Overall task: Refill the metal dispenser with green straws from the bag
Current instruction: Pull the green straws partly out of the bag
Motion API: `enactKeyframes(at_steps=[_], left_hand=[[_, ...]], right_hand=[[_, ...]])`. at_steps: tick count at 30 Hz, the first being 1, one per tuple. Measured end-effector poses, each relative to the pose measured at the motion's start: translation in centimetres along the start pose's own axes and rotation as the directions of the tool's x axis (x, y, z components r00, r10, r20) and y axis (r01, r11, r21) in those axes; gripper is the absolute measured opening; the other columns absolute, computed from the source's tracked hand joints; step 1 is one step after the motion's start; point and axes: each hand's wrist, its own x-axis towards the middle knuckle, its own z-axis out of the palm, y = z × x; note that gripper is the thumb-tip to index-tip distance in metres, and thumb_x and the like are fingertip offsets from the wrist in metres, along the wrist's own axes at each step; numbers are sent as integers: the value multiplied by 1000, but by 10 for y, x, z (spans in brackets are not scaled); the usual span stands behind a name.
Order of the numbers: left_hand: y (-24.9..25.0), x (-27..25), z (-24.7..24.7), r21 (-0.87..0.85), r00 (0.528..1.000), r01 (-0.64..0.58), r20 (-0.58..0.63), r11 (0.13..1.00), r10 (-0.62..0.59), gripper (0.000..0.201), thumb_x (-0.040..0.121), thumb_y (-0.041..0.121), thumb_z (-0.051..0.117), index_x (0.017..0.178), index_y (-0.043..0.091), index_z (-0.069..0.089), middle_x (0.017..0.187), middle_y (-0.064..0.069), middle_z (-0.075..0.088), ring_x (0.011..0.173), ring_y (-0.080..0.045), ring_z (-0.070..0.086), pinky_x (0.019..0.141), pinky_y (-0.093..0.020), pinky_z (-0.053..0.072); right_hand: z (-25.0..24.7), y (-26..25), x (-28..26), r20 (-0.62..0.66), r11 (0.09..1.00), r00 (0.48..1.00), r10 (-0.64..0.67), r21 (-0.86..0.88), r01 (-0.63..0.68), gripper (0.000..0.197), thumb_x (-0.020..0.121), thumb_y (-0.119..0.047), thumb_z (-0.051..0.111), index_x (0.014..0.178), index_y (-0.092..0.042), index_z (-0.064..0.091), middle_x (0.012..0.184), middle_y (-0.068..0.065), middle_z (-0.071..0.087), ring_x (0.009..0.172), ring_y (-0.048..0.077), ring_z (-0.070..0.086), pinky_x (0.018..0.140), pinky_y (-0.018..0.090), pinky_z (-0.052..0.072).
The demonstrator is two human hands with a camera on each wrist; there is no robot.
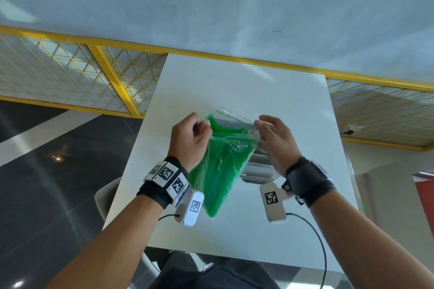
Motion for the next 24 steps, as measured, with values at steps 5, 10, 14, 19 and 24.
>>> enactKeyframes(at_steps=[5,10,14,19,24], left_hand=[[7,3,8,-158,986,157,-30,975,-164,36,95,12,60,63,5,45,47,8,50,45,0,54,50,-18,41],[19,3,14,-356,973,231,97,905,-210,30,82,18,63,110,18,55,111,-10,55,81,-29,66,68,-39,60],[12,3,5,-72,980,90,187,993,-75,62,81,63,50,140,47,42,135,6,44,101,-12,53,86,-23,45],[-3,0,1,4,940,156,306,988,-149,104,60,91,53,146,41,23,155,9,26,142,-17,33,115,-51,30],[-2,-4,15,-107,907,239,381,965,-182,93,71,61,78,143,36,26,137,3,54,124,-19,58,103,-52,47]], right_hand=[[11,25,-21,168,987,980,109,98,-127,62,94,-59,54,141,-18,51,138,11,60,124,31,60,103,55,47],[17,10,-25,158,921,983,97,359,-149,35,103,-19,35,119,-12,65,105,3,77,95,24,69,87,46,51],[16,-1,-15,61,918,990,130,370,-143,47,94,-10,32,132,-9,60,130,19,64,111,36,63,94,51,50],[8,-24,-10,163,901,979,126,393,-181,54,93,-10,23,130,-6,62,128,29,62,98,36,63,73,39,57],[27,-33,-8,172,885,983,64,445,-136,39,101,-16,35,134,-16,56,124,24,67,101,39,69,80,49,59]])
